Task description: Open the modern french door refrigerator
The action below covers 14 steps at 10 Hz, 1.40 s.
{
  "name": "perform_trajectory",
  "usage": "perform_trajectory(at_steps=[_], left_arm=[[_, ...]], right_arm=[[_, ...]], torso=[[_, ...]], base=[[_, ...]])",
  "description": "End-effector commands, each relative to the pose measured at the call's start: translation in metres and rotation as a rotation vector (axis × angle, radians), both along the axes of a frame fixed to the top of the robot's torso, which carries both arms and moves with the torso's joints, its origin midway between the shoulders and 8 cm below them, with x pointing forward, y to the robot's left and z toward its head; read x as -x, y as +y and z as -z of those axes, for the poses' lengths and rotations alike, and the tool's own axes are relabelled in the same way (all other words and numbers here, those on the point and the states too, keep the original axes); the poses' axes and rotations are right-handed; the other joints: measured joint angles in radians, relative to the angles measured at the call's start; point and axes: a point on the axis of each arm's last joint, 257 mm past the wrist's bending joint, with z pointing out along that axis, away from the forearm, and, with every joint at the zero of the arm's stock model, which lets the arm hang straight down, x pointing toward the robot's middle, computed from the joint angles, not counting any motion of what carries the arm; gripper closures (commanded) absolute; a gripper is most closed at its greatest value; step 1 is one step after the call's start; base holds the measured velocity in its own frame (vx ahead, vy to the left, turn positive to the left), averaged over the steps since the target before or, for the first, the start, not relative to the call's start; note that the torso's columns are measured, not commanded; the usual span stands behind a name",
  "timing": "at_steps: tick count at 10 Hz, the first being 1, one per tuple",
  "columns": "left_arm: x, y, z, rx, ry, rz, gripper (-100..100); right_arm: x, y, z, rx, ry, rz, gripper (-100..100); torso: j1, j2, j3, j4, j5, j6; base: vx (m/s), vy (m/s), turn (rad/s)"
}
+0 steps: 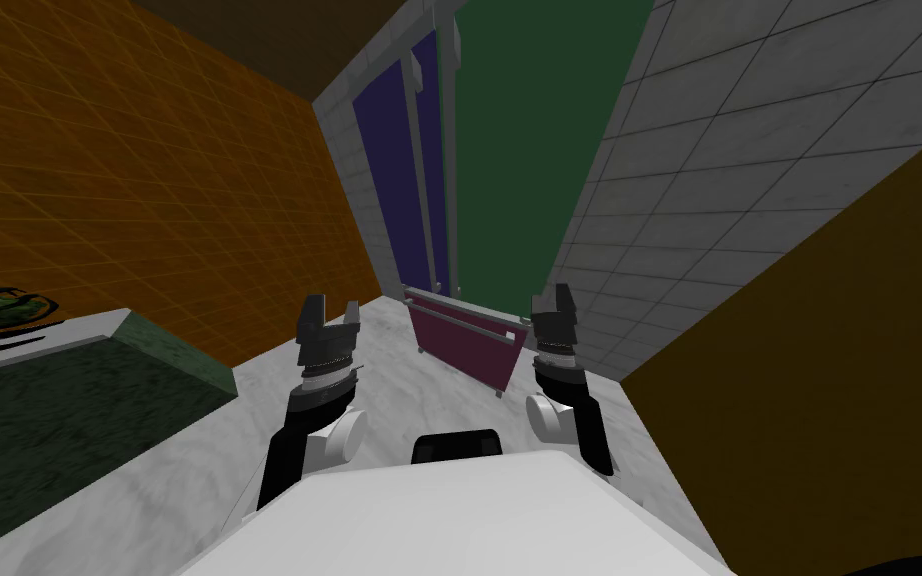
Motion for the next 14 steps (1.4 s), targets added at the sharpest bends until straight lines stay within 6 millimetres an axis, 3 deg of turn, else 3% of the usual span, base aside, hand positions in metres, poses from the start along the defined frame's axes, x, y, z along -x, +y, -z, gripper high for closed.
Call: perform_trajectory(at_steps=[1,9,10,11,14], left_arm=[[0.0,0.0,0.0,0.0,0.0,0.0,0],[0.0,0.0,0.0,0.0,0.0,0.0,0],[0.0,0.0,0.0,0.0,0.0,0.0,0],[0.0,0.0,0.0,0.0,0.0,0.0,0],[0.0,0.0,0.0,0.0,0.0,0.0,0]], right_arm=[[0.0,0.0,0.0,0.0,0.0,0.0,0],[0.0,0.0,0.0,0.0,0.0,0.0,0],[0.0,0.004,0.001,0.048,0.009,-0.008,-100],[0.0,0.007,0.002,0.085,0.015,-0.011,-100],[0.0,0.013,0.006,0.211,0.035,0.0,-100]], torso=[[0.0,0.04,-0.082,0.041,0.0,0.0],[0.0,0.618,-1.234,0.617,0.0,0.0],[0.0,0.691,-1.382,0.691,0.0,0.0],[0.001,0.724,-1.451,0.724,0.0,0.0],[0.002,0.736,-1.477,0.737,0.001,0.0]], base=[[0.0,0.0,0.0],[0.0,0.0,0.0],[0.021,0.014,-0.014],[0.038,0.032,-0.03],[0.067,0.057,-0.034]])
